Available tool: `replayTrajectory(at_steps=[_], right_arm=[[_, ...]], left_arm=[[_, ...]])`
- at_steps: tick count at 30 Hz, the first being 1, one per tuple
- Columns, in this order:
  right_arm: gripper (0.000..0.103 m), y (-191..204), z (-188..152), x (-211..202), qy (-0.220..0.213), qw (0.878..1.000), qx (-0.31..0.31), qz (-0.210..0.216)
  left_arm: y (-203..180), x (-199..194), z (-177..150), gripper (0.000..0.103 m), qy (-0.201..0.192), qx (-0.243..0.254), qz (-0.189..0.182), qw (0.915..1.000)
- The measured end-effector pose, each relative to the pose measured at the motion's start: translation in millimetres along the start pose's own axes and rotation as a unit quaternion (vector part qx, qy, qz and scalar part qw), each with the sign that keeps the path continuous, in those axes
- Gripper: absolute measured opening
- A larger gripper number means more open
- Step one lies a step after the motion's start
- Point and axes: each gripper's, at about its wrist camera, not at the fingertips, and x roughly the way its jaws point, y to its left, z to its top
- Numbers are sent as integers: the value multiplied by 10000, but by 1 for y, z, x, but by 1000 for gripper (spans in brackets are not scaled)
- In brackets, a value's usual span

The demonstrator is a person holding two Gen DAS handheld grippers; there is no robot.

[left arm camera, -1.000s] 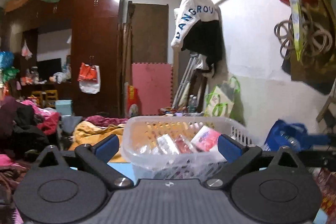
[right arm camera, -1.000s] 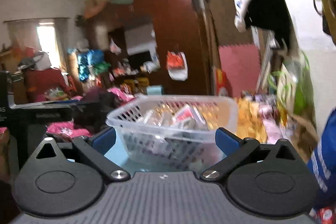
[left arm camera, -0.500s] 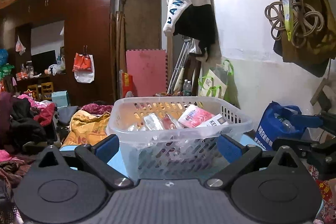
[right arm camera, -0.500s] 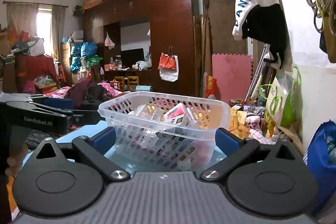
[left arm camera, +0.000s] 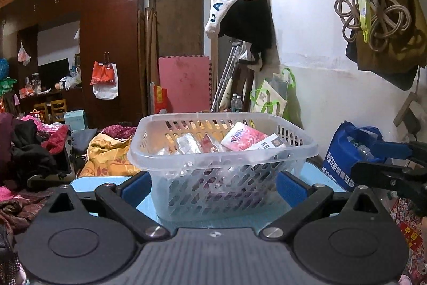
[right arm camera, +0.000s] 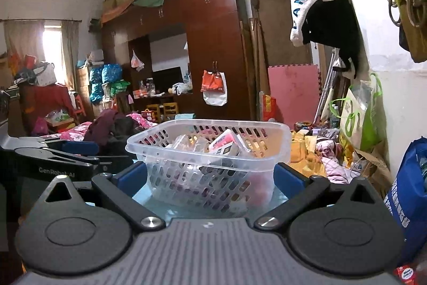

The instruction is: Organize objects

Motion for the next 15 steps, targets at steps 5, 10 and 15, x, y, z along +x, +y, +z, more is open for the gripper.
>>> replayTrajectory(at_steps=[5,10,15], right_arm=[[103,-1,-1,0,0,10000,13,-22],[103,-1,-2,0,14,10000,37,-63],[103,-2,-2,2,206,9997,134,59]], left_arm=[[-2,3,1,101,38,8,4,10000],[-6,6,0,101,80,27,7,10000],[-6,7,-2,101,106,7,0,9999]])
